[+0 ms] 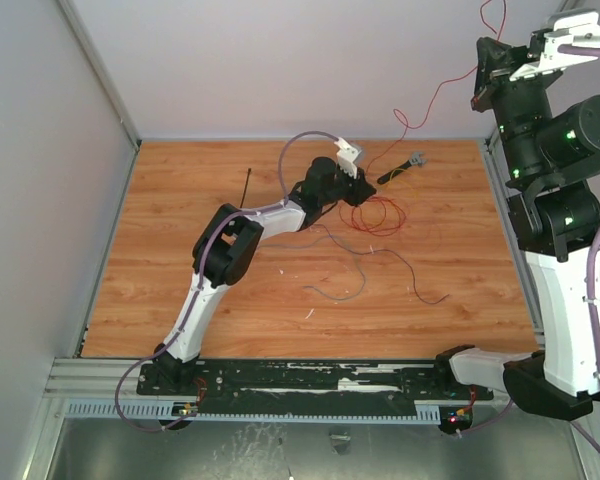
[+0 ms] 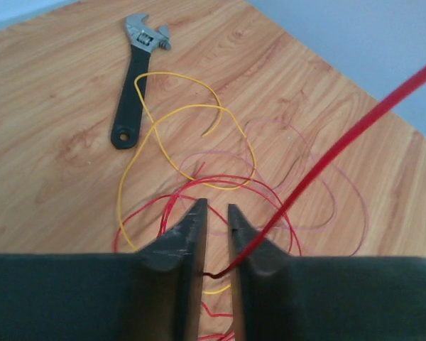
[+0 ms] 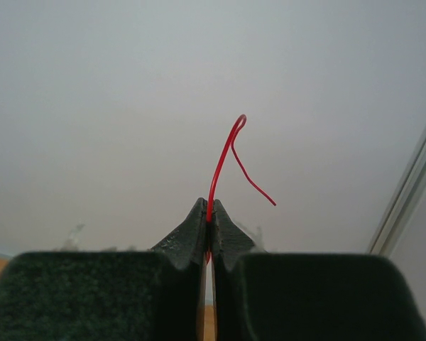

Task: Zip-tie the wires
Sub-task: Untie the cable at the center of the board, then place the cable at the center of the board.

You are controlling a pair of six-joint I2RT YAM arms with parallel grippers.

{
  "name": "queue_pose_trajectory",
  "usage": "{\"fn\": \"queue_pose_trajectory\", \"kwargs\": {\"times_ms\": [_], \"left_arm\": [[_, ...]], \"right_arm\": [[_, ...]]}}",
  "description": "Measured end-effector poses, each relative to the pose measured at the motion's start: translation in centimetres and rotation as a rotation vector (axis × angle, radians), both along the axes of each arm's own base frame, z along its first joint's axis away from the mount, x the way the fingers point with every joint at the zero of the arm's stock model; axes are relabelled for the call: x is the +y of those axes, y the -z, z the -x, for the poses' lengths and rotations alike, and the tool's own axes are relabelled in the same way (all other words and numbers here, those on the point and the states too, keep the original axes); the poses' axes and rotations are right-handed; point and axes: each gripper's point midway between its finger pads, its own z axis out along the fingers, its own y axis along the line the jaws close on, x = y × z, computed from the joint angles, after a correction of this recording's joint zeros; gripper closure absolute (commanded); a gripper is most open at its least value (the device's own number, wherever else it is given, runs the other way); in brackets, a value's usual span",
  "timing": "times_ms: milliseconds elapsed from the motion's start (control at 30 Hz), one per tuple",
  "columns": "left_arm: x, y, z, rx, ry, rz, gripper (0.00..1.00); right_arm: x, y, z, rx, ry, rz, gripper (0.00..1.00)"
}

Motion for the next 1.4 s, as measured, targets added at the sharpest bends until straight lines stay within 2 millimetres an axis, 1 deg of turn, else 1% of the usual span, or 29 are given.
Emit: {"fn": "queue_pose_trajectory", "kwargs": {"times_ms": [67, 100, 200, 267, 300, 367, 467, 533, 600, 667, 733, 800, 867, 933, 1067, 1133, 1167, 1200, 1267, 1333, 1400], "left_arm": [[0.2, 0.2, -0.2, 0.002, -0.005, -0.007, 0.97], [0.3, 0.3, -0.2, 0.006, -0.006, -0.010, 1.00], [0.8, 0.5, -0.6, 0.017, -0.015, -0.014, 1.00], [1.4, 0.1, -1.3, 0.020, -0.029, -0.016, 1.00], [1.6, -0.4, -1.8, 0.018, -0.036, -0.015, 1.00], [2.0, -2.7, -3.2, -0.006, -0.052, 0.002, 1.00], [2.2, -8.7, -5.3, -0.100, -0.072, 0.067, 1.00], [2.3, -13.1, -5.9, -0.175, -0.077, 0.116, 1.00], [2.5, -16.9, -5.8, -0.239, -0.077, 0.150, 1.00], [2.7, -19.9, -5.1, -0.286, -0.073, 0.160, 1.00], [3.4, -22.0, -4.4, -0.317, -0.080, 0.144, 1.00], [4.6, -23.1, -3.3, -0.331, -0.101, 0.105, 1.00], [6.4, -23.1, -2.1, -0.320, -0.141, 0.048, 1.00], [8.5, -22.3, -1.0, -0.290, -0.194, -0.018, 1.00], [13.8, -18.7, 0.8, -0.182, -0.320, -0.170, 1.00], [17.2, -16.4, 1.6, -0.111, -0.383, -0.243, 1.00], [19.1, -15.1, 1.9, -0.073, -0.417, -0.277, 1.00], [21.5, -13.8, 2.3, -0.029, -0.459, -0.315, 1.00], [26.3, -11.7, 2.6, 0.047, -0.552, -0.368, 1.00], [31.8, -9.9, 3.1, 0.122, -0.666, -0.406, 1.00], [36.8, -8.7, 3.7, 0.183, -0.775, -0.423, 1.00]], "right_arm": [[-0.1, 0.2, -0.2, 0.007, 0.009, 0.000, 1.00], [-0.2, 0.4, -0.4, 0.015, 0.018, 0.001, 1.00], [-0.8, 1.2, -1.2, 0.044, 0.066, 0.007, 1.00], [-1.4, 1.7, -1.7, 0.065, 0.109, 0.006, 1.00], [-1.7, 2.0, -1.9, 0.074, 0.129, 0.005, 1.00], [-2.3, 2.5, -2.2, 0.090, 0.165, 0.005, 1.00], [-2.9, 3.9, -2.5, 0.120, 0.200, 0.007, 1.00], [-3.1, 4.9, -2.8, 0.143, 0.216, 0.011, 1.00], [-3.3, 5.9, -3.2, 0.165, 0.233, 0.015, 1.00], [-3.5, 7.0, -3.6, 0.190, 0.248, 0.021, 1.00], [-3.6, 8.1, -4.1, 0.215, 0.258, 0.028, 1.00], [-3.6, 9.4, -4.5, 0.242, 0.263, 0.034, 1.00], [-3.6, 10.8, -4.8, 0.272, 0.261, 0.036, 1.00], [-3.5, 12.0, -5.0, 0.298, 0.255, 0.037, 1.00], [-3.1, 15.0, -4.9, 0.360, 0.231, 0.029, 1.00], [-3.1, 17.1, -4.8, 0.406, 0.229, 0.030, 1.00], [-3.1, 18.1, -4.9, 0.430, 0.232, 0.032, 1.00], [-3.3, 19.3, -4.9, 0.458, 0.242, 0.038, 1.00], [-4.2, 21.6, -5.2, 0.510, 0.278, 0.044, 1.00], [-5.8, 23.7, -5.4, 0.564, 0.339, 0.044, 1.00], [-7.6, 25.3, -5.4, 0.610, 0.405, 0.040, 1.00]]}}
